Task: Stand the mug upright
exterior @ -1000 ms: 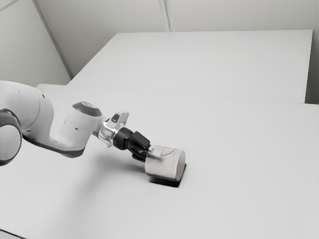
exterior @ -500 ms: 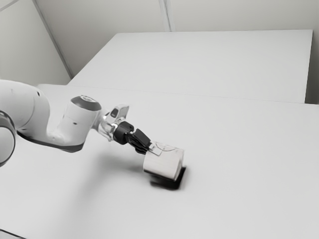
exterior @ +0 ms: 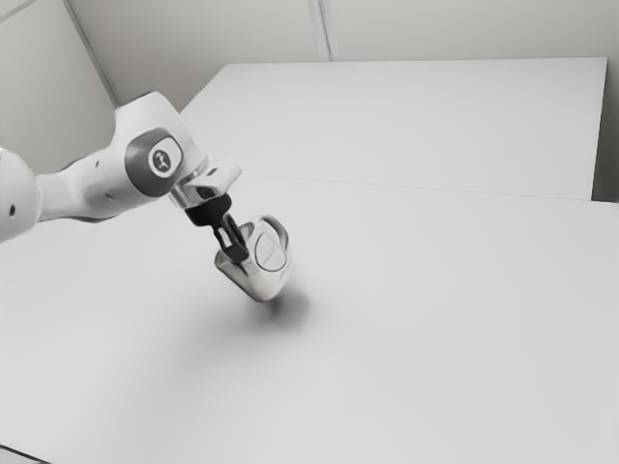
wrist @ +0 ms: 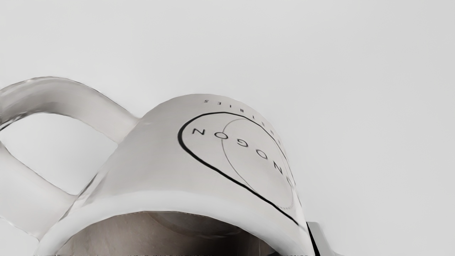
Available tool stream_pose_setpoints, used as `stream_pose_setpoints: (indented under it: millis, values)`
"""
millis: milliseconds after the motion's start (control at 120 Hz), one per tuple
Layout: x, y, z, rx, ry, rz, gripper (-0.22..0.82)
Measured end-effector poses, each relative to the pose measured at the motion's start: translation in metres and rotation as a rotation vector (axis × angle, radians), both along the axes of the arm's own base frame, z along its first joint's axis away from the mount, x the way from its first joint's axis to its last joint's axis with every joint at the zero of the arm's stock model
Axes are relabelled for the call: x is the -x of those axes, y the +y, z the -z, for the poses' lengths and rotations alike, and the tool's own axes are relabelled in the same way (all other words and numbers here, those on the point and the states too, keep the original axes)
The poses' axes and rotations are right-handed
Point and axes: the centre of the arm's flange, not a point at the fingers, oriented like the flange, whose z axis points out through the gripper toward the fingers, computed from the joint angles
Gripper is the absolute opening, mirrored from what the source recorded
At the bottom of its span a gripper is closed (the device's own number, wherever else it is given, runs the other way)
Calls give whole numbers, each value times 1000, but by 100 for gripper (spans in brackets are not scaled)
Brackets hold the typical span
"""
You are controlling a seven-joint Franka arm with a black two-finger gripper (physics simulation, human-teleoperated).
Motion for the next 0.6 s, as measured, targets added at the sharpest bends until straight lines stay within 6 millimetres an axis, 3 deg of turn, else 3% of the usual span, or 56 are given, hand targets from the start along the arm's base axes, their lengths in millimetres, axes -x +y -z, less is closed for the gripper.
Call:
stream_pose_setpoints:
  millis: [217, 375, 600]
  values:
    - [18, -36, 23, -201, -133, 174, -18]
    - [35, -30, 37, -240, -195, 176, -18]
    - [42, -27, 53, -253, -224, 170, -18]
